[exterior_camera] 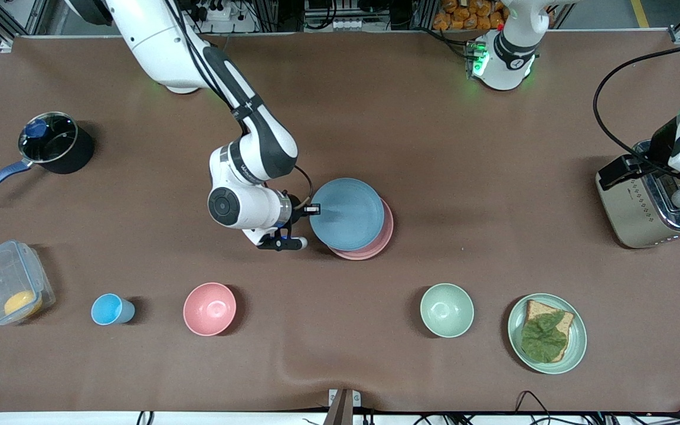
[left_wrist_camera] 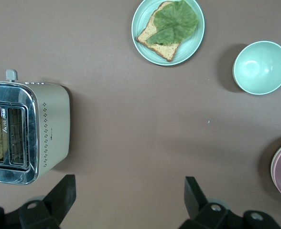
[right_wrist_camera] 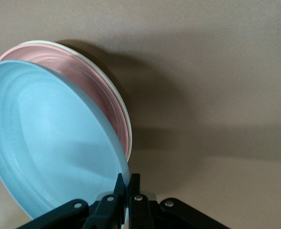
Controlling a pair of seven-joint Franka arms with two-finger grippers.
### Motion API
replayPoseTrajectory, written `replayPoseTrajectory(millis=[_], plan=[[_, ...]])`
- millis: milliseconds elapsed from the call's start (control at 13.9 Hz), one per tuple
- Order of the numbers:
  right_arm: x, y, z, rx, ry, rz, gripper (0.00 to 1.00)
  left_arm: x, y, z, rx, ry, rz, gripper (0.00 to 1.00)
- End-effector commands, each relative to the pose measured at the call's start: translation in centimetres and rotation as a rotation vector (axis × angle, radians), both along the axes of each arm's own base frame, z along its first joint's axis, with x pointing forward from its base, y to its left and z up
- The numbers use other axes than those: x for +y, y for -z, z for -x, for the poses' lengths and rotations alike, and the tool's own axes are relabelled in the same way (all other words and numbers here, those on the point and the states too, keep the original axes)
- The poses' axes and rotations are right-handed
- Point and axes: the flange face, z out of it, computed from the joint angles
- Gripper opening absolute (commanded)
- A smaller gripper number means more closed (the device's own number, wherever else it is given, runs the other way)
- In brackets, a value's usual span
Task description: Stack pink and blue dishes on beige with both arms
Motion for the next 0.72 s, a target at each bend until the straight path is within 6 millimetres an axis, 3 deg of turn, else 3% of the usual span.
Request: replayPoseTrajectory(millis=[0, 646], plan=[[1.1, 0.3, 0.0, -0.006, 0.025, -0.007, 0.00, 0.2, -0.2, 0.7, 0.012, 0.009, 0.039, 1.00], [2.4, 1.9, 0.4, -0.028, 0.052, 0.002, 0.00, -0.2, -0.2, 0.3, -0.001, 0.019, 0.039, 1.00]])
